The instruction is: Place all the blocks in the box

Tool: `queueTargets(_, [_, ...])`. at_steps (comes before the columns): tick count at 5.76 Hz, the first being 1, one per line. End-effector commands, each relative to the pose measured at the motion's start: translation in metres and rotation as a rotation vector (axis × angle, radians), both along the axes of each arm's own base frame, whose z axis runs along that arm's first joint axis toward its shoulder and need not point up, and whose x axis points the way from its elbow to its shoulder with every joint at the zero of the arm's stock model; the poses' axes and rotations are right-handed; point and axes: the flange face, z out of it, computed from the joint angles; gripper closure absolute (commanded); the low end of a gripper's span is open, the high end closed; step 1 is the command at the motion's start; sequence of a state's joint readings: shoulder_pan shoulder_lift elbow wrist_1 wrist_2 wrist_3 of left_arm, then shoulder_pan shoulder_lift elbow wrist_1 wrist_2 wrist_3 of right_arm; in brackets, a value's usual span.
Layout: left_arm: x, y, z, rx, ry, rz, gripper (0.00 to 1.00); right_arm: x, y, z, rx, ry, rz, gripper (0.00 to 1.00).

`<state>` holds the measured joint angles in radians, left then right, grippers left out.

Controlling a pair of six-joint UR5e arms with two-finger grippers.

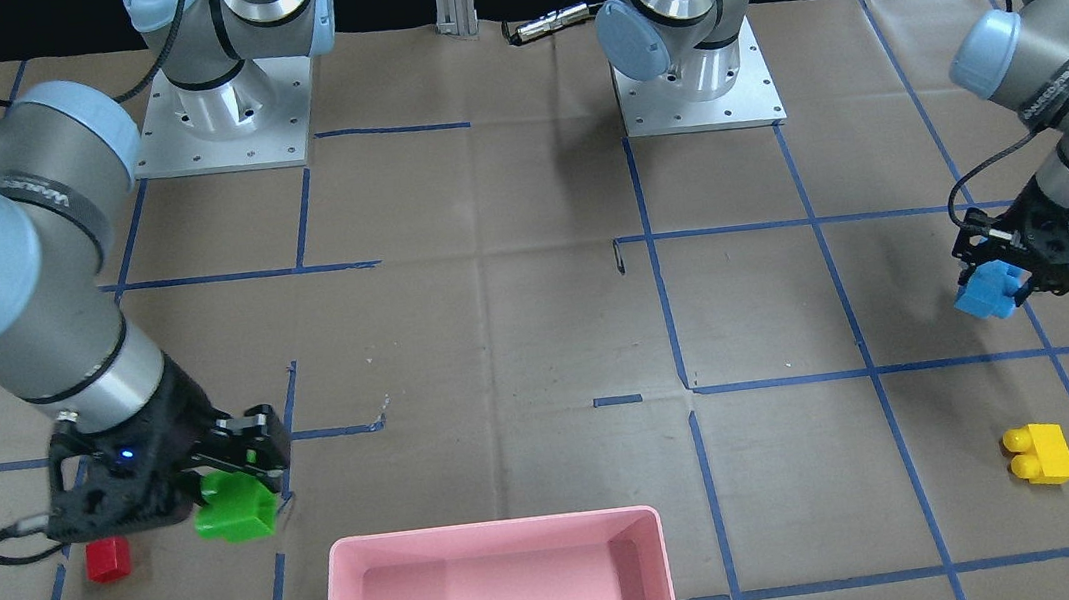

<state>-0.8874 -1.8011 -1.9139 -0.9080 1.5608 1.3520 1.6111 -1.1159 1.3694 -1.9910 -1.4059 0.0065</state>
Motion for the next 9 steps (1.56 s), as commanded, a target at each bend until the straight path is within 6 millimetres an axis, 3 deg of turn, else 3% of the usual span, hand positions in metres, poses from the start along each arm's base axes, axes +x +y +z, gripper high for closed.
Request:
queueTargets(1, [-0.008, -0.044, 0.094, -0.007, 0.007, 0.04, 0.82, 0.139, -0.057, -0.046, 0.014, -0.067, -0.007, 0.91])
queueTargets(2, [-0.021, -0.065, 0.133, -0.005, 0.016, 0.069, 0.83, 0.154, -0.057, -0.062, 0.033, -0.064, 0.001, 0.74])
queueTargets(3, [-0.043, -0.081, 0.16, -0.016, 0.02, 0.124, 0.84, 0.156, -0.059, -0.062, 0.009, -0.073, -0.005, 0.01])
queueTargets(4, [-0.081, -0.096, 0.174, -0.03, 0.034, 0.207, 0.84, 0.156, -0.059, -0.063, 0.016, -0.072, -0.013, 0.0])
queueTargets(5, [-0.124, -0.107, 0.176, -0.042, 0.061, 0.312, 0.84, 0.155, -0.06, -0.059, 0.012, -0.072, -0.008, 0.0])
queueTargets(6, [-0.175, -0.127, 0.17, -0.048, 0.087, 0.425, 0.84, 0.145, -0.059, -0.041, -0.012, -0.055, -0.009, 0.0])
queueTargets(7, [-0.219, -0.165, 0.165, -0.059, 0.103, 0.472, 0.84, 0.117, -0.047, -0.008, 0.005, -0.007, -0.025, 0.0])
queueTargets(9, [-0.33, -0.239, 0.155, -0.069, 0.134, 0.607, 0.84, 0.019, 0.015, 0.05, 0.117, 0.144, 0.004, 0.0])
